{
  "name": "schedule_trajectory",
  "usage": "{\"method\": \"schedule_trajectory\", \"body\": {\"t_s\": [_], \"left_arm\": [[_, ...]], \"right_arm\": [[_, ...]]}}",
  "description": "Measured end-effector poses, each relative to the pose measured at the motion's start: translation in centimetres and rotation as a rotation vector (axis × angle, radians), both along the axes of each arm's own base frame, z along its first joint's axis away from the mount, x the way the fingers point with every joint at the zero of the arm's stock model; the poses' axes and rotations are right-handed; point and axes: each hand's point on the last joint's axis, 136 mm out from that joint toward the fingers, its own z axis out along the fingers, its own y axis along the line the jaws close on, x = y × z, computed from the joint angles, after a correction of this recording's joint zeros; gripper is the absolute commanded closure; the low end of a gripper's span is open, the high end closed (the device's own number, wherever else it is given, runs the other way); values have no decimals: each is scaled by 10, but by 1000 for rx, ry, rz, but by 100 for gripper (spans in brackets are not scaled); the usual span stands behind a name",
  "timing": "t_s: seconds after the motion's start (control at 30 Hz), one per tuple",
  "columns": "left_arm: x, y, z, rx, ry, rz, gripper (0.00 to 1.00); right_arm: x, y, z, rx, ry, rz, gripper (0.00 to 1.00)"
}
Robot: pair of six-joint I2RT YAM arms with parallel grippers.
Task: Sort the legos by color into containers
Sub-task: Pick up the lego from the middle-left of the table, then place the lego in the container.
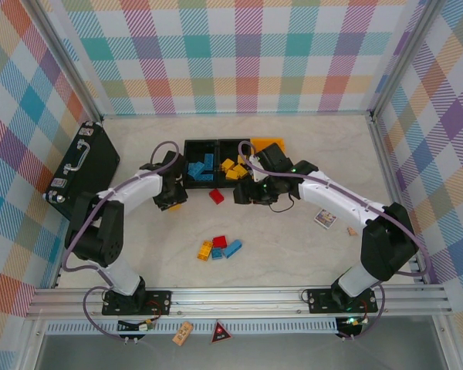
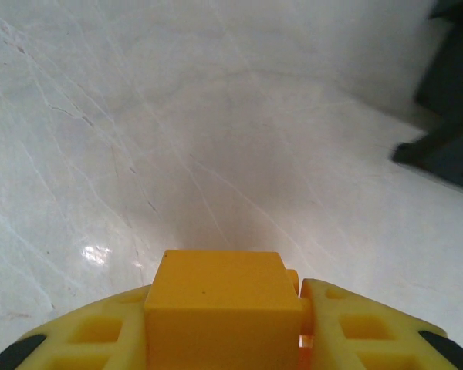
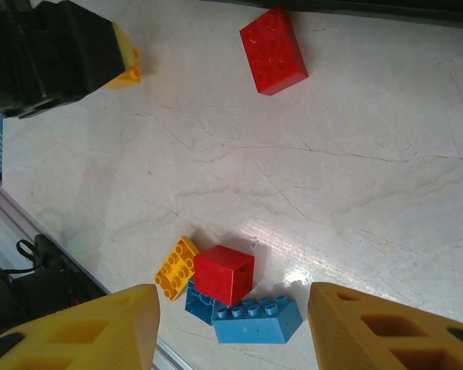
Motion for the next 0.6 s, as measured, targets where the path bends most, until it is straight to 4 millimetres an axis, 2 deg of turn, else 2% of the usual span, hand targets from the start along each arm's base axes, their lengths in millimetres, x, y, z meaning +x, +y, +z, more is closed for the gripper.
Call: {"method": "schedule_trajectory", "body": {"t_s": [0.2,0.33,0.43,0.5,0.6], "left_arm": [[9,-38,39,-47,-82,-89,66],[20,-70,67,-93,-149,-152,66],[34,-93,87,-123,-199,-186,66],[46,-108,95,-139,-220,-202,66],[63,-130,95,-154,-226,-226,65]], "right_arm": [[5,-3,-5,-16,-12,-28,47],[7,-15,-14,-43,1,-72,47],[9,-27,-14,-54,-5,-110,47],[11,-35,-11,-55,-17,-141,47],[13,-48,-6,-58,-38,-183,47]]}}
